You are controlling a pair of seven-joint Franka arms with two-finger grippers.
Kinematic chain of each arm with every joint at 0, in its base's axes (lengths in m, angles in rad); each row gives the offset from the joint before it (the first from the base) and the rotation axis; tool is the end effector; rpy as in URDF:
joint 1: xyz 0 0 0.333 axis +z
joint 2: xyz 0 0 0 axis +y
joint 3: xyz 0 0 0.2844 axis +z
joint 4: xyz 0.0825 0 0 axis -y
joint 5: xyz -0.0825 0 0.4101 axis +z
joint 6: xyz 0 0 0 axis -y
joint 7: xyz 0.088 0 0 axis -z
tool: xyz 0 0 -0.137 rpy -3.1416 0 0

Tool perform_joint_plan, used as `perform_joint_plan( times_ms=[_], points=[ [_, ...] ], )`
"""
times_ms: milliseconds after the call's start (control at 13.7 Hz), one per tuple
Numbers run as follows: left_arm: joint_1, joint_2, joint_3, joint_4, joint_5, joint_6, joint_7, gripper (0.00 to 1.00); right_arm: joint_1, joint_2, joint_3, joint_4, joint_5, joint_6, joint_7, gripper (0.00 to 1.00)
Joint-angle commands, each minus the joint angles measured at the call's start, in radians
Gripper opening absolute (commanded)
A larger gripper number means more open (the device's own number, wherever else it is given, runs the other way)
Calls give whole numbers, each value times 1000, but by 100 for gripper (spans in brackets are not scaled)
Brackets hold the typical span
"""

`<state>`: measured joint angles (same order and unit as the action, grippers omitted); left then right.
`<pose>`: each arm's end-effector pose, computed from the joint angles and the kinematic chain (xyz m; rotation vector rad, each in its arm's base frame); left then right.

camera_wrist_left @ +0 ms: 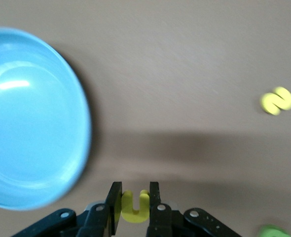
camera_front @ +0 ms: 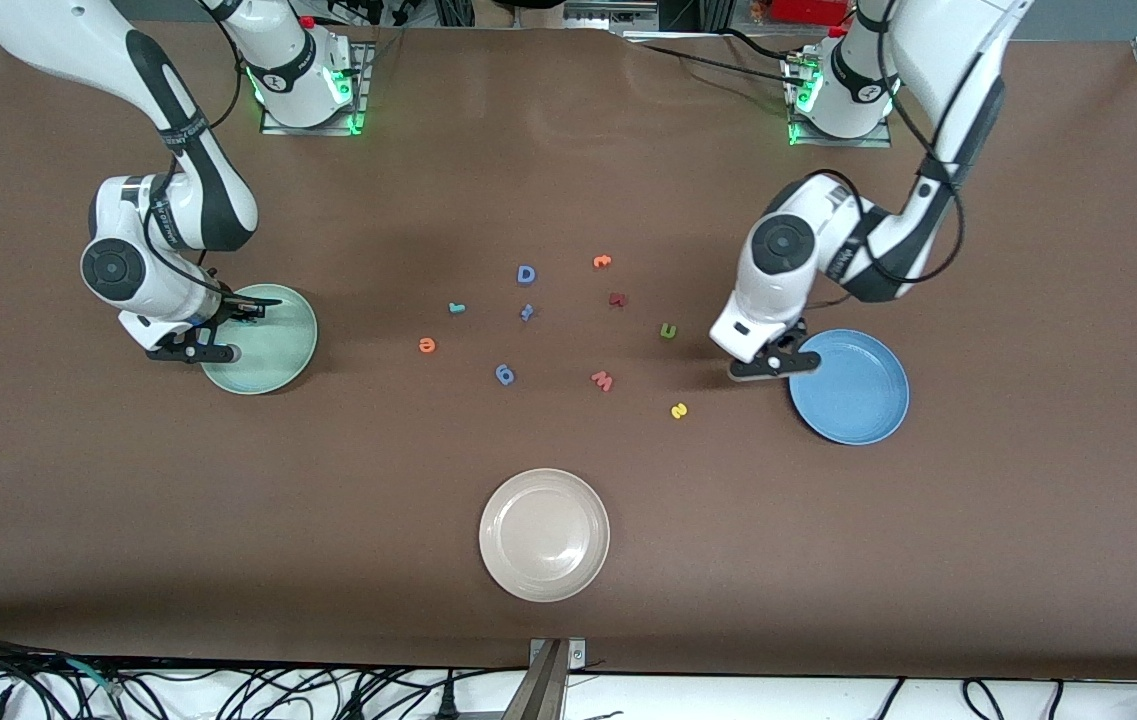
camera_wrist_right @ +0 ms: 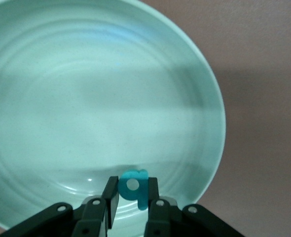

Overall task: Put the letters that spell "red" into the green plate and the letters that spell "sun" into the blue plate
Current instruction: 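Drop q on green plate while the left gripper drops u on blue plate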

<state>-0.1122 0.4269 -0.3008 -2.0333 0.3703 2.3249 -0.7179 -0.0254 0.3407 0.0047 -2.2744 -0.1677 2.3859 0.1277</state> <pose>0.5426 -0.2296 0.1548 -2.9757 -0.0812 0.0231 0.5049 -0.0152 0.1072 3.0120 -0.0197 -0.3373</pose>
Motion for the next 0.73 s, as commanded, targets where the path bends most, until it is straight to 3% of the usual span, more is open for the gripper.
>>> perform_joint_plan(
  times_ms=[0, 73, 146, 219, 365, 511, 657],
  points=[
    [98, 0, -8, 31, -40, -50, 188, 17, 1, 4, -2, -4, -3, 4, 18, 31],
    [129, 0, -8, 39, -51, -55, 256, 18, 1, 4, -2, -5, -4, 3, 20, 56],
    [163, 1, -8, 44, -69, -56, 334, 18, 1, 3, -2, -4, -3, 3, 21, 73],
    [192, 1, -8, 45, -98, -56, 406, 19, 1, -2, -2, -4, -4, -1, 26, 80],
    [224, 3, -8, 47, -137, -55, 489, 22, 2, -25, 6, 1, -3, -5, 81, 86],
    [227, 39, -8, 71, -151, -52, 508, 26, 4, -54, 55, 4, -3, -11, 166, 93],
    [226, 68, -8, 97, -148, -52, 511, 55, 4, -63, 128, 21, -4, -25, 254, 95]
  ],
)
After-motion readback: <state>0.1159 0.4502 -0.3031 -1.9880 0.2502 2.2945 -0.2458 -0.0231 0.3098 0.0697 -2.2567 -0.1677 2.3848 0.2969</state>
